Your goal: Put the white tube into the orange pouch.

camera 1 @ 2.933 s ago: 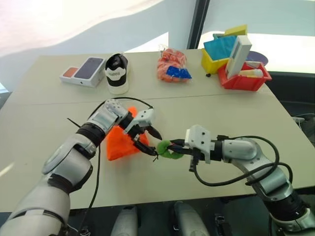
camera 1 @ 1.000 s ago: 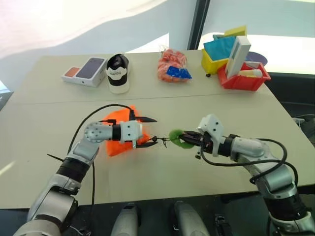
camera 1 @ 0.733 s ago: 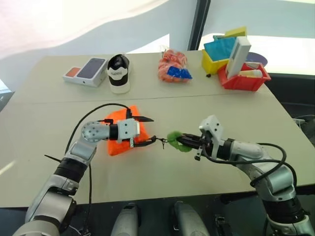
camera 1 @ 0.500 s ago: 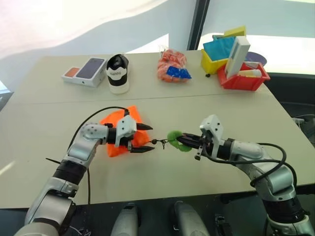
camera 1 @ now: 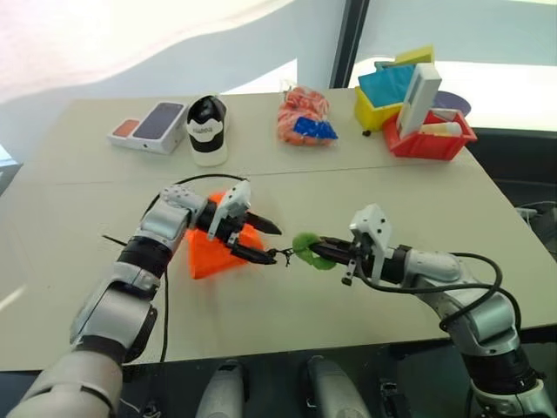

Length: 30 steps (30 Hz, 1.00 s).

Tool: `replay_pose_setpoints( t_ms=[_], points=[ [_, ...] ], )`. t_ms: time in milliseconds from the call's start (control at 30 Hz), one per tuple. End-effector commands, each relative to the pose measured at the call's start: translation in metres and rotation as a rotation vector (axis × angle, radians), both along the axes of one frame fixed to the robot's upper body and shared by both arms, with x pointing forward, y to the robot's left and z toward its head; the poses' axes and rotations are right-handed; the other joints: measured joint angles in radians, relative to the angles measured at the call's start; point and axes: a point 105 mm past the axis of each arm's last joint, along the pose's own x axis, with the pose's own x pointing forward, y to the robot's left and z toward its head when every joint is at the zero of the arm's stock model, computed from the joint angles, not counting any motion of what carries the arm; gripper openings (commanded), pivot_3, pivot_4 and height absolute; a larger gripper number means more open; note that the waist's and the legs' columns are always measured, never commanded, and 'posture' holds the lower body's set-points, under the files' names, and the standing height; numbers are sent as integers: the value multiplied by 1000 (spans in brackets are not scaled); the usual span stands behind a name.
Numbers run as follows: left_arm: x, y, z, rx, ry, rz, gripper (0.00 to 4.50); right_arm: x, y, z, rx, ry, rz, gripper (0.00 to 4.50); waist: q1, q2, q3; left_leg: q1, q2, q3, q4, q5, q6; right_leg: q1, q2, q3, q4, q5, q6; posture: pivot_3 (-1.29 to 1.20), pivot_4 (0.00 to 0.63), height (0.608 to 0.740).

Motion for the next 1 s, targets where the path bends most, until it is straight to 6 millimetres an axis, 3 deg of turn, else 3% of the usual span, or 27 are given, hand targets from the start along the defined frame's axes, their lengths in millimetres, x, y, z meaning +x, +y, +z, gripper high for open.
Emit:
replay_pose_setpoints(
  t_ms=[33, 433, 533, 733, 1000],
  points=[
    [-1, -5, -1, 52, 17, -49, 4020, -3, 5, 11, 10, -54, 20, 64, 2, 0, 0, 0, 0, 0, 0, 0, 0, 0, 0, 0, 0, 0, 0, 0, 150, 740],
    [5, -13, -3, 96, -14, -96, 4020, -7, 9, 11, 6, -66, 25, 64, 3, 0, 0, -1, 0, 0, 0, 0, 0, 0, 0, 0, 0, 0, 0, 0, 150, 740],
    [5, -12, -2, 90, -11, -93, 3179, -7, 9, 12, 4, -68, 24, 0, 4, 0, 0, -1, 0, 0, 0, 0, 0, 0, 0, 0, 0, 0, 0, 0, 150, 740],
    [4, -6, -2, 101, -8, -89, 230, -5, 9, 12, -1, -74, 26, 0, 2, 0, 0, -1, 0, 0, 0, 0, 0, -1, 0, 0, 0, 0, 0, 0, 150, 740],
    [4, 11, -10, 150, -94, -92, 227, 9, -1, 20, -6, -127, -55, 0, 3, 0, 0, -1, 0, 0, 0, 0, 0, -1, 0, 0, 0, 0, 0, 0, 150, 740]
  ],
)
